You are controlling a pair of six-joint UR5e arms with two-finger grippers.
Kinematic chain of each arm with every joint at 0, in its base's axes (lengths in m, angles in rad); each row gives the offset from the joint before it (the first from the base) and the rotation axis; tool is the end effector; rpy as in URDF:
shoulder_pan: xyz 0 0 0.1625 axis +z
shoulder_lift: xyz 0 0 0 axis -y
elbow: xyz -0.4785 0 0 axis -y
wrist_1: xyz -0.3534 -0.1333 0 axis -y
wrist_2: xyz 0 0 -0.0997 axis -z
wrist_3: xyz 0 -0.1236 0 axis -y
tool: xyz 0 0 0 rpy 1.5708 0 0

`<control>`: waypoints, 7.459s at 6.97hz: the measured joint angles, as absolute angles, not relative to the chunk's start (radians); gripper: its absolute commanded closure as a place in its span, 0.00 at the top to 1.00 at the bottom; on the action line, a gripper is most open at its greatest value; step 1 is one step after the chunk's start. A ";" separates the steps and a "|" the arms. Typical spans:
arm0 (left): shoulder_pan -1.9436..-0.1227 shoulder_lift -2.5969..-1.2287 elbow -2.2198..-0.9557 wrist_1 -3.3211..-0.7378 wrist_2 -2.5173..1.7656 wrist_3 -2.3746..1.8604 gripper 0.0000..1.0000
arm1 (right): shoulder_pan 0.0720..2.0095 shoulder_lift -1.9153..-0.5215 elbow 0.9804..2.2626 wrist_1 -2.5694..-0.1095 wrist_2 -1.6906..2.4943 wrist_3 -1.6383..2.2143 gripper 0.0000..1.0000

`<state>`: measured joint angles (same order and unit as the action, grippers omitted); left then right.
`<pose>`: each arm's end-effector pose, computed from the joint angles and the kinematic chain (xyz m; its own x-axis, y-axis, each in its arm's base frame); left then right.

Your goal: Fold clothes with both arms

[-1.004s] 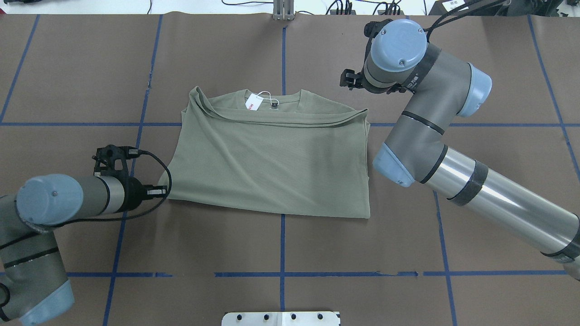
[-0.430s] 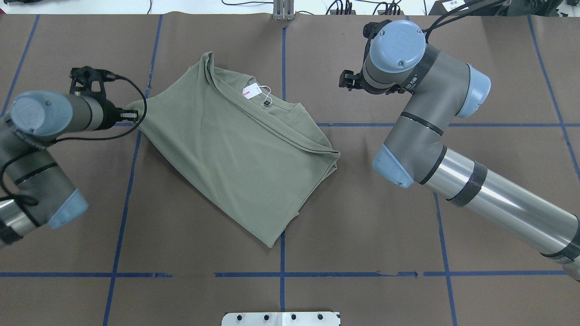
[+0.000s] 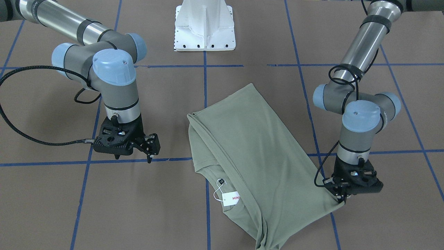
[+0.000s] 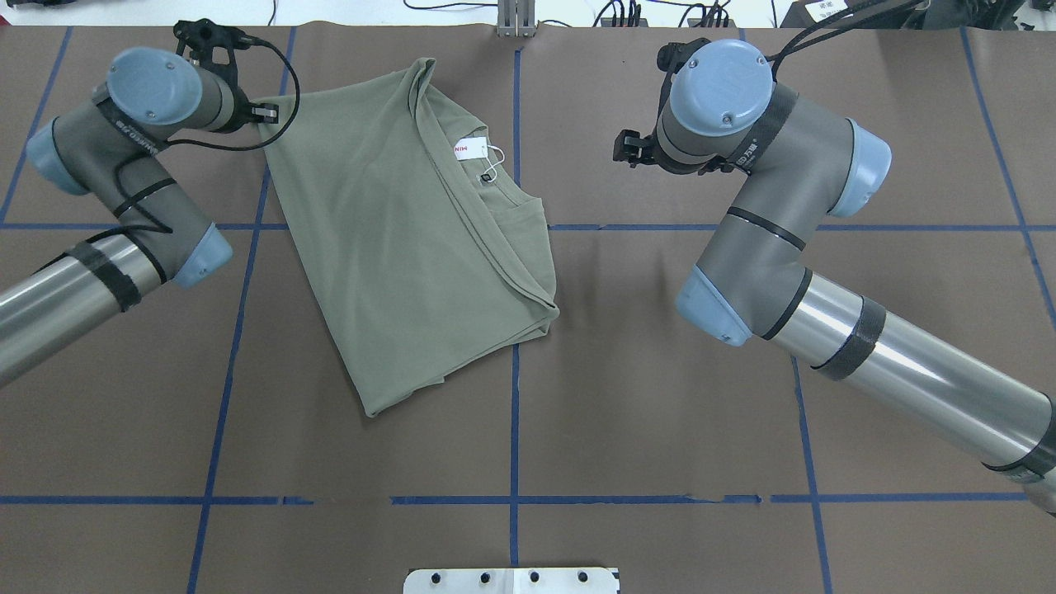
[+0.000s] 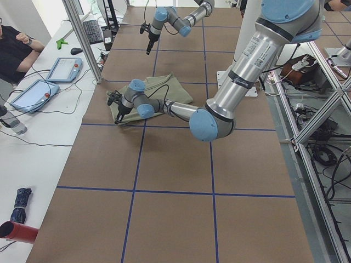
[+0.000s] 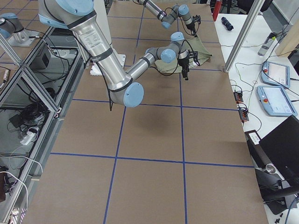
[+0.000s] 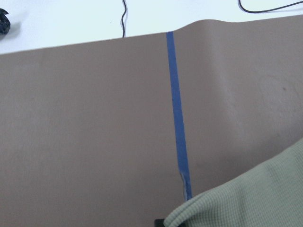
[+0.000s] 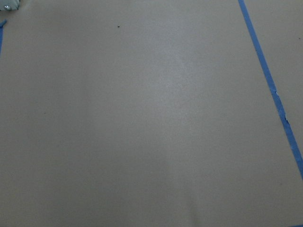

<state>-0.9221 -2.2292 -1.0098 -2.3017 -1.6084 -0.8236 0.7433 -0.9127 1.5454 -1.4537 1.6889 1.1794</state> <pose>0.3826 -0.7175 0.5167 0.8294 0.0300 -0.5578 0.2943 0.8252 0.4821 -0.4602 -0.5843 0.3540 0.7319 0.1582 0.6628 -0.3610 0.9150 0.1803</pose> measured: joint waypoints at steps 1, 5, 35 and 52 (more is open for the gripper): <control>-0.939 -2.271 -0.922 -2.346 -1.578 -0.765 0.99 | 0.736 -0.912 1.551 -1.454 1.689 1.190 1.00; -0.965 -2.220 -1.044 -2.404 -1.746 -0.718 1.00 | 0.672 -0.811 1.450 -1.375 1.674 1.380 0.82; -0.960 -2.149 -1.144 -2.410 -1.812 -0.735 1.00 | 0.510 -0.610 1.121 -1.249 1.529 1.447 0.00; -0.953 -2.131 -1.147 -2.439 -1.812 -0.735 1.00 | 0.284 -1.000 1.835 -1.615 1.514 1.300 1.00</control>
